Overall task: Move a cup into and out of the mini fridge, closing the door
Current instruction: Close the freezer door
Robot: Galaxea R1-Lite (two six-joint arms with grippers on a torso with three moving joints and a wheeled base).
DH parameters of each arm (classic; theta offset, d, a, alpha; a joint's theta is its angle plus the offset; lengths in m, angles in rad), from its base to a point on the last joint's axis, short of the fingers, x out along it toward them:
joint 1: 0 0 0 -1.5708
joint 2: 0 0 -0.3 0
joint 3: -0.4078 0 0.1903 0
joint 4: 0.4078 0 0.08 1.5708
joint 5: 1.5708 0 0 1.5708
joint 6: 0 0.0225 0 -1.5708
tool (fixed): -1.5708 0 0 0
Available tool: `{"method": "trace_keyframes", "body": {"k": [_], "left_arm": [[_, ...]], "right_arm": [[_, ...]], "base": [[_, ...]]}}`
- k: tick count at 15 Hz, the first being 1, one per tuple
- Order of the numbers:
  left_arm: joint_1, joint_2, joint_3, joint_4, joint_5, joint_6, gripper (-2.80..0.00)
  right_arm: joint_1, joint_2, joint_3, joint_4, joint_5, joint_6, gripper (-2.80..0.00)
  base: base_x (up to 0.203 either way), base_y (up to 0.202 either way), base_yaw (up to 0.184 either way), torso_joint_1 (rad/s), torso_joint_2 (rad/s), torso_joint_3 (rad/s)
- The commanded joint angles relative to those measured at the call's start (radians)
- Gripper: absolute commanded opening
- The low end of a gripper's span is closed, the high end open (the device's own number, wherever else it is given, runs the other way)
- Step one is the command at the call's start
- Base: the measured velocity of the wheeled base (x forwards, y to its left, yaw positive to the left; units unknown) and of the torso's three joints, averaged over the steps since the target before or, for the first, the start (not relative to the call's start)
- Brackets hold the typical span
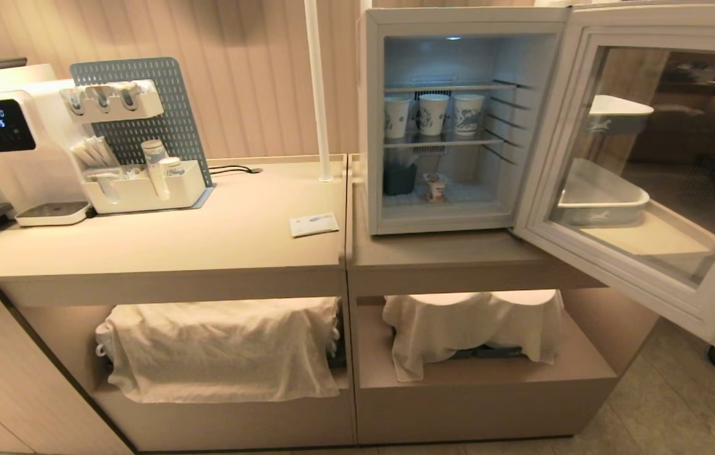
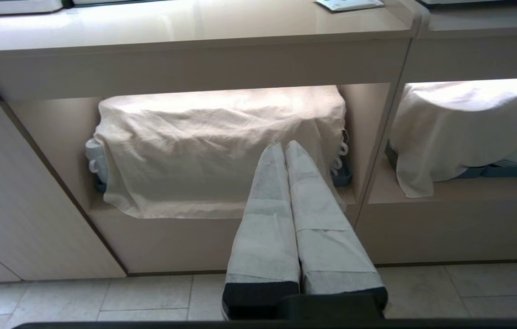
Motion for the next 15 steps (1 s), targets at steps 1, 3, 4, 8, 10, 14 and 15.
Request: {"method": "trace_keyframes", "body": {"k": [1, 3, 4, 8, 10, 14, 15], "left_arm": [[0.0, 0.0, 0.0, -0.001, 0.0, 0.0, -2.8], [0.0, 0.0, 0.0, -0.001, 0.0, 0.0, -2.8], [0.0, 0.0, 0.0, -0.001, 0.0, 0.0, -2.8], [0.0, 0.0, 0.0, -0.002, 0.0, 0.002, -2.8], [0.0, 0.0, 0.0, -0.002, 0.0, 0.002, -2.8], [0.0, 0.001, 0.002, -0.004, -0.003, -0.003, -2.8], [0.0, 0.0, 0.002, -0.004, -0.003, -0.001, -2.8]], "right_arm": [[0.0, 0.0, 0.011, 0.0, 0.001, 0.0, 0.0], [0.0, 0.0, 0.011, 0.0, 0.001, 0.001, 0.0], [0.0, 0.0, 0.011, 0.0, 0.001, 0.001, 0.0], [0.0, 0.0, 0.011, -0.001, -0.001, -0.003, 0.0], [0.0, 0.0, 0.011, -0.001, -0.001, -0.002, 0.0], [0.0, 0.0, 0.011, -0.001, -0.001, -0.002, 0.0], [0.0, 0.0, 0.011, -0.003, 0.001, -0.004, 0.0]], "base": [[0.0, -0.195, -0.004, 0.002, 0.0, 0.0], [0.0, -0.198, 0.001, 0.003, 0.01, 0.0], [0.0, -0.195, 0.001, -0.001, 0.0, 0.006], [0.0, -0.193, 0.0, -0.001, 0.0, 0.004], [0.0, -0.193, -0.001, 0.005, 0.0, 0.003], [0.0, -0.1, -0.002, 0.004, 0.0, 0.003], [0.0, 0.0, 0.0, 0.0, 0.0, 0.0]]}}
